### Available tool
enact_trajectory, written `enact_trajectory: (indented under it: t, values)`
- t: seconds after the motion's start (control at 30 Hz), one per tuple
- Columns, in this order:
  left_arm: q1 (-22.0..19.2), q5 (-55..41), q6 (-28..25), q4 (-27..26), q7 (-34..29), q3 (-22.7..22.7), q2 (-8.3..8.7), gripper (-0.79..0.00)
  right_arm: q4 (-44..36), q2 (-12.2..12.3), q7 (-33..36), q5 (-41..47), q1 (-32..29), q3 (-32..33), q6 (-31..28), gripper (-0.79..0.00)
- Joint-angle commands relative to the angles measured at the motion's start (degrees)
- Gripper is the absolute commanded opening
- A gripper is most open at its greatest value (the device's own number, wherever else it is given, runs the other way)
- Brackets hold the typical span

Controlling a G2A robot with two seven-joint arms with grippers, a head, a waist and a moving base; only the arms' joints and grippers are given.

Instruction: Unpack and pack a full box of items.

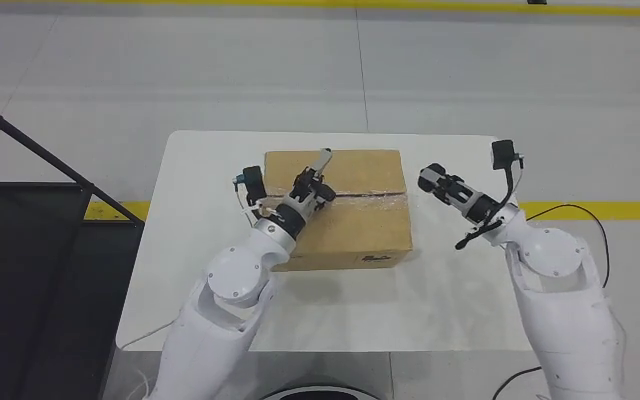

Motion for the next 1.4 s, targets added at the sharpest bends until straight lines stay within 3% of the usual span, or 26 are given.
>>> enact_trajectory:
  t: [0.0, 0.23, 0.53, 1.37]
  values:
    - [1.39, -0.49, -0.76, -1.98, 0.23, -1.85, 0.2, 0.0, -1.14, 0.06, 2.46, 0.28, 0.58, -0.87, 1.48, -0.785]
    - [7.22, -2.65, -3.57, -5.82, 0.67, -9.55, 0.98, 0.0, 2.72, -0.42, 8.45, -2.58, 7.47, -8.29, 7.73, -0.785]
    - [12.07, -5.09, -5.72, -4.74, -0.84, -16.71, 1.77, 0.0, 9.31, -1.11, 11.06, -3.64, 13.06, -13.8, 10.84, -0.785]
    - [13.51, -8.73, -7.38, -2.46, -1.96, -20.0, 2.53, 0.0, 12.21, -4.55, 11.47, -2.62, 23.14, -28.09, 13.48, -0.785]
